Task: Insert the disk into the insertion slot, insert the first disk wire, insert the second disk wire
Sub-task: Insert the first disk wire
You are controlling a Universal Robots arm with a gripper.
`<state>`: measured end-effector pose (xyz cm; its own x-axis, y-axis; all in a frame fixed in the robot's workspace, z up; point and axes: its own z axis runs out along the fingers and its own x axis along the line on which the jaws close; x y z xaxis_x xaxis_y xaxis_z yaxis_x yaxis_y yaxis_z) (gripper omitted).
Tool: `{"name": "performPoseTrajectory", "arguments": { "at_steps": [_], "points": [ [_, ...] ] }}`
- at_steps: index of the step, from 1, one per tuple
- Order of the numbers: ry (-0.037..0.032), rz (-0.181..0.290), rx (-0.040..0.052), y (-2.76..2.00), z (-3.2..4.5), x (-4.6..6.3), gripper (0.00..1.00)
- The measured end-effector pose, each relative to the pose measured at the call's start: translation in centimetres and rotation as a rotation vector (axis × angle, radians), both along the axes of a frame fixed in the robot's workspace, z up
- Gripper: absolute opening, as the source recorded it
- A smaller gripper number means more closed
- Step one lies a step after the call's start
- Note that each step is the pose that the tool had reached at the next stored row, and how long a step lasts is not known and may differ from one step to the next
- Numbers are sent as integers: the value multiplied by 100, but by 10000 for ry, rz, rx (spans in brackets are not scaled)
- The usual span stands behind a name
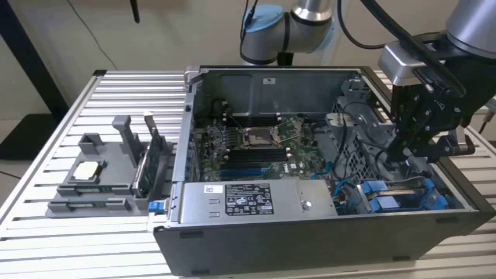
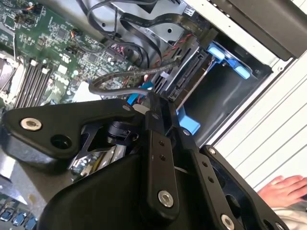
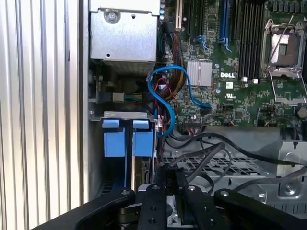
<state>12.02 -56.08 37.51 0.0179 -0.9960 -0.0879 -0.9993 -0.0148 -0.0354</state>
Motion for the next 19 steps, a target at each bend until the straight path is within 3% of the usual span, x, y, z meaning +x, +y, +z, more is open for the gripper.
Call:
{"name": "performPoseTrajectory", "arguments": {
  "at_steps": [7,19],
  "points": [
    [14,0,-4,-7,-43,38,19],
    [112,1,-5,-24,-109,220,19]
  ]
}}
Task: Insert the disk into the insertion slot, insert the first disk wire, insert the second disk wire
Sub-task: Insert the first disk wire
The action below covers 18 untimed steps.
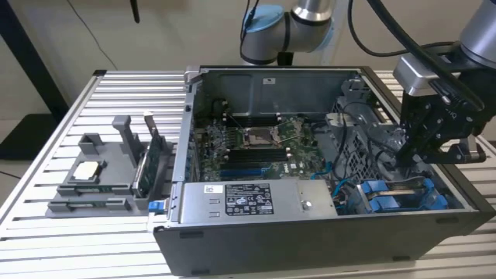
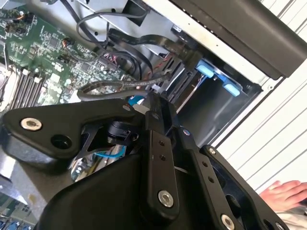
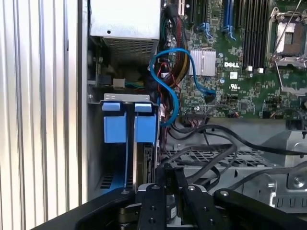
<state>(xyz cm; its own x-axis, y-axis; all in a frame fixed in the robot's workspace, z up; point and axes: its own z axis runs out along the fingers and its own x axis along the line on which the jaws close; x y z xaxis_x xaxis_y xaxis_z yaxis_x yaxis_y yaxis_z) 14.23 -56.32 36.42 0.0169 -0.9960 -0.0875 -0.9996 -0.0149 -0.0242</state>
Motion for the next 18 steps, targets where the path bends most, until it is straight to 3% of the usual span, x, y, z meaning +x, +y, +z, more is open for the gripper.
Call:
{"name": "performPoseTrajectory", "arguments": {
  "at_steps": [18],
  "points": [
    [104,0,-21,-14,-97,208,19]
  ]
}}
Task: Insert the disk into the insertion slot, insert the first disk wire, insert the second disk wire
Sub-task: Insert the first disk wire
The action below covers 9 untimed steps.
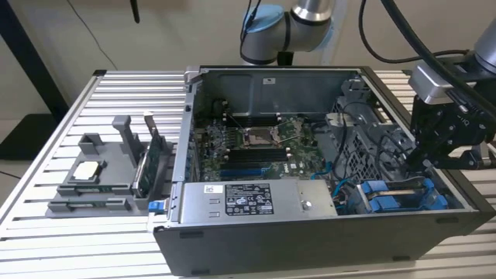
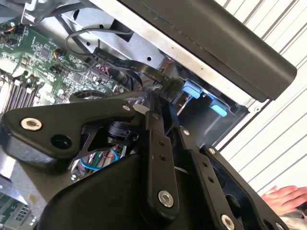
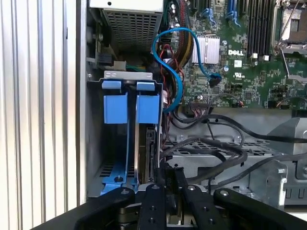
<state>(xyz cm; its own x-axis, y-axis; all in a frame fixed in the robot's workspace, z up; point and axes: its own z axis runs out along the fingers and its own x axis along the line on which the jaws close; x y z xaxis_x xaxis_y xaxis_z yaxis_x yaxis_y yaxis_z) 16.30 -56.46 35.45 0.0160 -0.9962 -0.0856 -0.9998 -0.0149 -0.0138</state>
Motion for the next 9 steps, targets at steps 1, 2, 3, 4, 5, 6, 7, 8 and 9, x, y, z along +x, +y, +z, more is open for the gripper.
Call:
{"name": "performPoseTrajectory", "arguments": {
  "at_steps": [1,2,3,4,5,6,7,8,9],
  "points": [
    [0,-1,-2,0,0,0,19],
    [0,-2,-2,0,0,0,19],
    [0,0,0,0,-1,1,19],
    [0,0,0,0,-1,1,19],
    [0,-1,-1,0,-1,1,19],
    [0,0,0,0,-2,1,19],
    [0,0,-1,0,-2,2,19],
    [0,0,0,0,-2,2,19],
    [0,0,0,0,-2,2,19]
  ]
}}
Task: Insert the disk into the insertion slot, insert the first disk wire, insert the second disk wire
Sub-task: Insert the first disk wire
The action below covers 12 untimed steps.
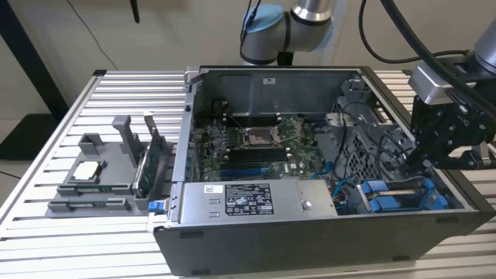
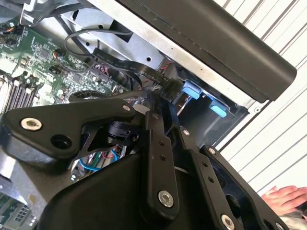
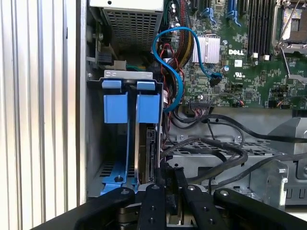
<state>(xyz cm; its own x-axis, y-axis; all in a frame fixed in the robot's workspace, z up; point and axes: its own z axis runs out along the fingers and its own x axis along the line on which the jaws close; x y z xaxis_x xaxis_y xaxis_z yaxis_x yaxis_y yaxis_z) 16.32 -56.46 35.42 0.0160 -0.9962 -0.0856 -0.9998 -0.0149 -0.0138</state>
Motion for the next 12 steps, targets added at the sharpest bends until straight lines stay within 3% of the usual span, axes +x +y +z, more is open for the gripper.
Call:
{"name": "performPoseTrajectory", "arguments": {
  "at_steps": [5,7,12],
  "points": [
    [4,0,2,-2,-4,0,19],
    [46,1,-6,-5,-4,1,19],
    [373,1,-38,-35,-5,21,19]
  ]
}}
